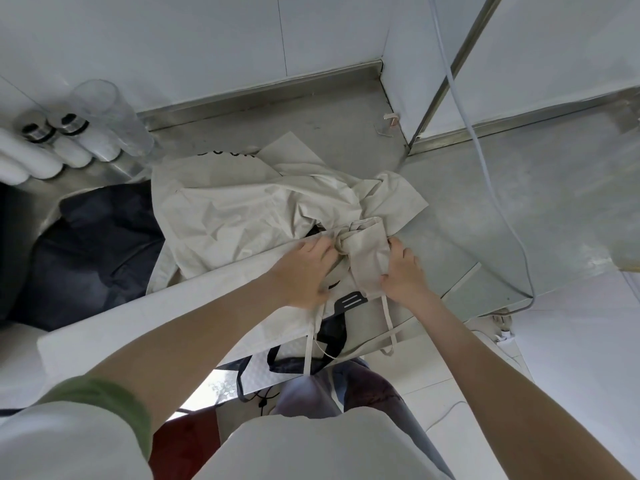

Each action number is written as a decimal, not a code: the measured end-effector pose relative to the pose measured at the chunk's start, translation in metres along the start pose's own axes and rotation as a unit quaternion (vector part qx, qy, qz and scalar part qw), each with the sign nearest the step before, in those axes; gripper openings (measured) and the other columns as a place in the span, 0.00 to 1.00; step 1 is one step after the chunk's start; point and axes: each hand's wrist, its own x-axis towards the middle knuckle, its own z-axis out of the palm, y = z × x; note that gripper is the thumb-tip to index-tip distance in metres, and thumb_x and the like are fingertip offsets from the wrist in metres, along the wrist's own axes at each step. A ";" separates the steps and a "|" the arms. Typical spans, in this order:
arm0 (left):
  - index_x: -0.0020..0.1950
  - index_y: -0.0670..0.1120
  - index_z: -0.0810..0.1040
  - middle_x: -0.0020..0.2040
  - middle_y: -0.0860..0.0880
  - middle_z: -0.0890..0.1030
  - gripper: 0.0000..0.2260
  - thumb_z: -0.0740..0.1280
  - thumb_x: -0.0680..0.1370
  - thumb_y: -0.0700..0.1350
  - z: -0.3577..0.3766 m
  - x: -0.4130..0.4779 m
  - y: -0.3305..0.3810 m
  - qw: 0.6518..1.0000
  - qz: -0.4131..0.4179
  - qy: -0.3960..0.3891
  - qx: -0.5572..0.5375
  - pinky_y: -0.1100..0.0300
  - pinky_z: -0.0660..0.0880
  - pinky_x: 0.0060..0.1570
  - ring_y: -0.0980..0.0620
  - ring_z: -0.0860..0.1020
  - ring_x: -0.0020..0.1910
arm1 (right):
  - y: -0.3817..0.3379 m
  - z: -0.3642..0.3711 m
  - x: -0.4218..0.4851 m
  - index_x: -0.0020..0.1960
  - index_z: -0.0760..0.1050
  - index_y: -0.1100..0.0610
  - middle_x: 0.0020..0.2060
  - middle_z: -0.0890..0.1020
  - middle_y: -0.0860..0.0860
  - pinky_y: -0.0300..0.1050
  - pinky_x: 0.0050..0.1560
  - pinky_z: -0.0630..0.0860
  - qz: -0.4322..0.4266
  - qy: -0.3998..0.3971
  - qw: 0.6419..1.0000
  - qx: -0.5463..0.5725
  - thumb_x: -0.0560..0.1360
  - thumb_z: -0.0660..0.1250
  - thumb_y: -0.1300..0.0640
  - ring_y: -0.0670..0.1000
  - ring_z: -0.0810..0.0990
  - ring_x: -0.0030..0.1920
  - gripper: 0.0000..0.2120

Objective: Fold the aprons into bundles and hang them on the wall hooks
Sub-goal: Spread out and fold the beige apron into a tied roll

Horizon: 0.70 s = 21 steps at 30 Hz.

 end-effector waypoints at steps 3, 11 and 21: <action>0.65 0.39 0.63 0.46 0.47 0.74 0.18 0.61 0.78 0.45 -0.011 0.000 0.007 0.981 -0.124 -0.095 -0.117 0.60 0.68 0.35 0.53 0.73 0.38 | -0.001 0.000 0.001 0.74 0.53 0.55 0.62 0.68 0.59 0.49 0.57 0.67 0.011 -0.004 1.000 0.007 0.73 0.63 0.65 0.61 0.67 0.63 0.33; 0.40 0.42 0.79 0.38 0.46 0.79 0.14 0.56 0.74 0.29 -0.048 0.004 -0.001 0.823 -0.187 -0.072 -0.532 0.62 0.72 0.40 0.55 0.73 0.34 | -0.002 0.000 0.010 0.65 0.61 0.65 0.62 0.70 0.62 0.47 0.56 0.66 0.066 -0.047 0.997 -0.020 0.75 0.62 0.64 0.62 0.68 0.64 0.20; 0.37 0.47 0.74 0.36 0.52 0.73 0.12 0.61 0.78 0.49 -0.057 -0.031 -0.049 0.896 -0.290 -0.157 -0.299 0.60 0.64 0.35 0.52 0.70 0.37 | -0.014 0.001 0.010 0.68 0.62 0.66 0.66 0.69 0.62 0.46 0.63 0.67 0.111 -0.046 0.990 -0.068 0.76 0.61 0.63 0.60 0.68 0.67 0.22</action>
